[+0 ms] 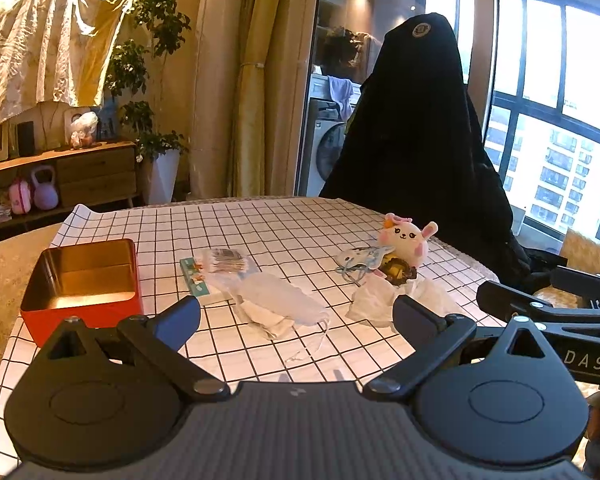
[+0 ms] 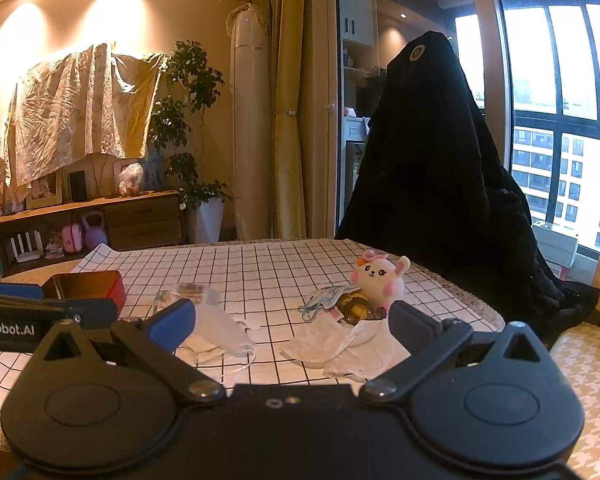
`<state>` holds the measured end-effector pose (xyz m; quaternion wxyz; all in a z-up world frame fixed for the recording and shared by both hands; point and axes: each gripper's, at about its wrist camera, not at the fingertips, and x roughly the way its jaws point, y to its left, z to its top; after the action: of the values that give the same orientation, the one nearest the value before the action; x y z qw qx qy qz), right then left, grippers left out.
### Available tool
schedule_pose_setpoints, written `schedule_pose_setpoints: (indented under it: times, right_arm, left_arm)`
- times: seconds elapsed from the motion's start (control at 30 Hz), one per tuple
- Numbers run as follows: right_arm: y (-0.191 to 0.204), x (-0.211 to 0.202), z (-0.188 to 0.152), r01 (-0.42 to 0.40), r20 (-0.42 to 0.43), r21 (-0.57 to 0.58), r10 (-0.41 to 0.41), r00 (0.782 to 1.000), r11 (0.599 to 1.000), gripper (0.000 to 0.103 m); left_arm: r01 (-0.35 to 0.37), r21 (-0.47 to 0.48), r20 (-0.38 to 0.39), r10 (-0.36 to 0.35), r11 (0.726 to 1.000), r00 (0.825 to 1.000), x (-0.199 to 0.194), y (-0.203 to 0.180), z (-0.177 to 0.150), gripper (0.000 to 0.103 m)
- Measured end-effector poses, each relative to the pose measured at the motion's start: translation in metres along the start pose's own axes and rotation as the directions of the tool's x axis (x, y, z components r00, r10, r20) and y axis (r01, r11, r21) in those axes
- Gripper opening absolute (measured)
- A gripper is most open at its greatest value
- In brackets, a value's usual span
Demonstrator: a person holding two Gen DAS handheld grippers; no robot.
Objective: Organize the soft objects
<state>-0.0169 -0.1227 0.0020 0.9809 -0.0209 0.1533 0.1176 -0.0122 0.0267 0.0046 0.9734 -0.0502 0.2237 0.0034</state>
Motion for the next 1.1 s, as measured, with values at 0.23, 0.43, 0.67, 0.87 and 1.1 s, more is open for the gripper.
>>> schedule_pose_setpoints:
  times: [0.23, 0.43, 0.67, 0.87, 1.1]
  right_arm:
    - [0.0008, -0.0002, 0.0002, 0.000, -0.003, 0.002, 0.001, 1.000, 1.000, 0.103]
    - [-0.0023, -0.0007, 0.0009, 0.003, 0.002, 0.012, -0.003, 1.000, 1.000, 0.103]
    - [-0.0026, -0.0031, 0.0021, 0.007, 0.010, 0.014, -0.007, 1.000, 1.000, 0.102]
    - [-0.0020, -0.0048, 0.0018, 0.009, 0.014, 0.011, -0.009, 1.000, 1.000, 0.102]
    - [-0.0031, -0.0066, 0.0032, 0.016, 0.016, 0.018, -0.016, 1.000, 1.000, 0.102]
  left_arm:
    - [0.003, -0.004, -0.006, -0.003, 1.000, 1.000, 0.0007, 0.0004, 0.0010, 0.103]
    - [0.001, 0.005, 0.002, -0.001, 1.000, 1.000, -0.0006, -0.0007, 0.0014, 0.103]
    - [0.005, 0.018, 0.013, -0.006, 1.000, 1.000, -0.0030, -0.0030, 0.0012, 0.103]
    - [0.017, 0.021, 0.016, -0.017, 1.000, 1.000, -0.0031, -0.0032, 0.0017, 0.103]
    - [0.022, 0.037, 0.017, -0.022, 0.999, 1.000, -0.0027, -0.0064, 0.0017, 0.103]
